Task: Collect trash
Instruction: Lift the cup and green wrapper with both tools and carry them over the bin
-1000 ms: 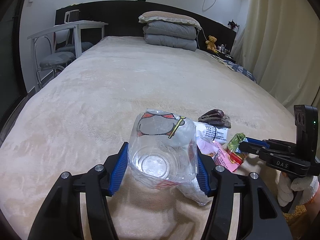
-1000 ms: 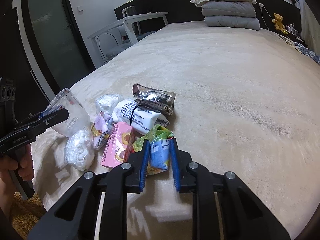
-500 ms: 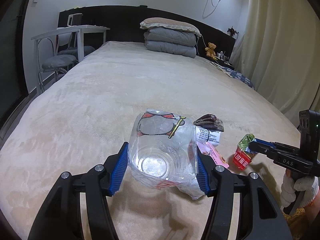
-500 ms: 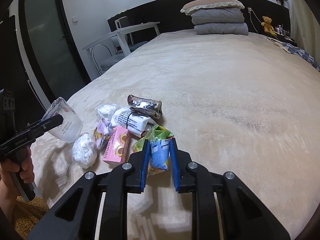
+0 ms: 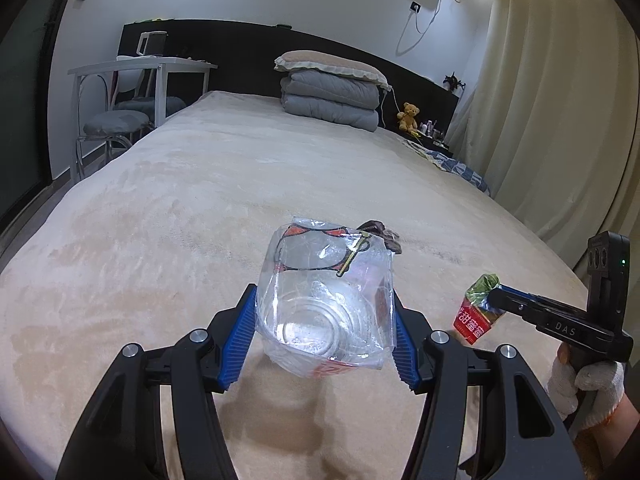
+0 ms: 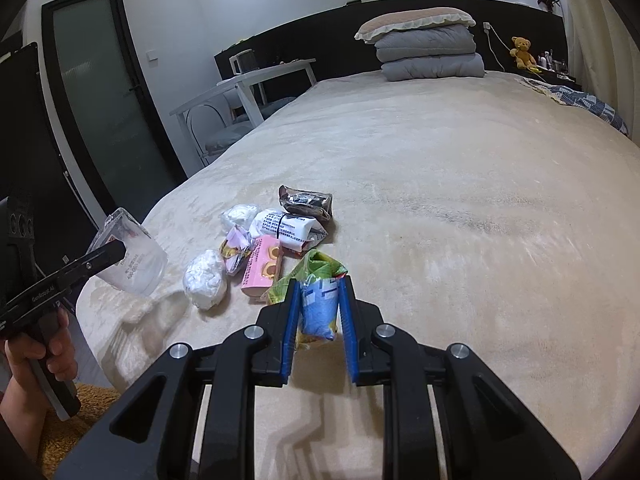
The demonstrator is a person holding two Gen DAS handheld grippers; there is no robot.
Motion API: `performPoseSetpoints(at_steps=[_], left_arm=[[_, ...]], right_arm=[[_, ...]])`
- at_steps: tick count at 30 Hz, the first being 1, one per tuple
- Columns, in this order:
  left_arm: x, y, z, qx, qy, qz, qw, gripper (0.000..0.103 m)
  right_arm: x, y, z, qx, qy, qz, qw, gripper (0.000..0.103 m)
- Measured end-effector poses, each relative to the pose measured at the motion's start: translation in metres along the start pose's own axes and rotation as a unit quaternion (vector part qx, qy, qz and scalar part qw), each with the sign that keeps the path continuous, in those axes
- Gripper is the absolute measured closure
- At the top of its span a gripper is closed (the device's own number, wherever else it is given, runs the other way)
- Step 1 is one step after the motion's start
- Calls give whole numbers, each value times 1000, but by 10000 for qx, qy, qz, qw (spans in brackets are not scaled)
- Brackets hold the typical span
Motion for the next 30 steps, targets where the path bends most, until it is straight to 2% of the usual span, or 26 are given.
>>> performPoseSetpoints(at_steps=[13,30], left_arm=[[-46,-34,35,-370,12,77,9993,45],[-106,-68,75,-575,188,2,9982,45]], right_arm=[[-39,12,49,-49,-135,-167,9998,81],[-95,49,91,95,-89,-127,9998,81]])
Point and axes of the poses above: each gripper's, at about its wrist camera, not at the fingertips, and z roughly against the way its jaws point, y to its left, x to its top, the point moved 9 cm from there along -z, roughly the way its jaws point, and after that the axes turned 2 degrees about z, right-handed, at the moved point
